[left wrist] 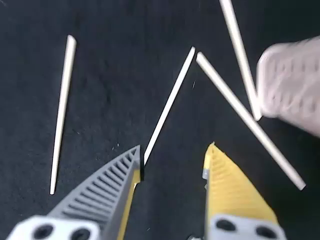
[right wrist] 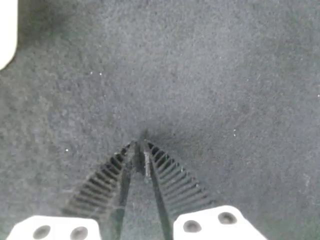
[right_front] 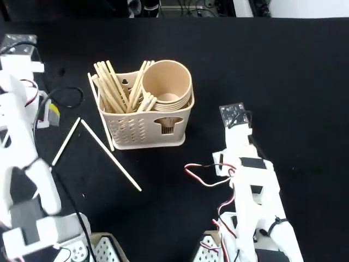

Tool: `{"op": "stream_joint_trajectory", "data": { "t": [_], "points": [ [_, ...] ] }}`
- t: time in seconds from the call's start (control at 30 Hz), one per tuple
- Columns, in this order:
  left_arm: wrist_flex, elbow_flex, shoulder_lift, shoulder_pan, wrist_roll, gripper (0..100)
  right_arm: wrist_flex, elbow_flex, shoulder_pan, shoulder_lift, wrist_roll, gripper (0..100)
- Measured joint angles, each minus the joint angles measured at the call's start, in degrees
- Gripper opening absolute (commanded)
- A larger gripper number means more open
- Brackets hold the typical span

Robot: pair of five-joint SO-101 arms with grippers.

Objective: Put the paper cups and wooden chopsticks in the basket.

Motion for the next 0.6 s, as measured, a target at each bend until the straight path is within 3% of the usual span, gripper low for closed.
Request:
{"op": "stream_joint_trajectory", "data": {
  "t": [0.17,0.6],
  "points": [
    [-3.25,4.57,9.23,-0.79,-7.38,21,0.00,0.00,0.00,0.00,0.00,1.2],
    [-30.42,23.21,20.31,-0.62,-8.53,21,0.00,0.00,0.00,0.00,0.00,1.2]
  ]
}}
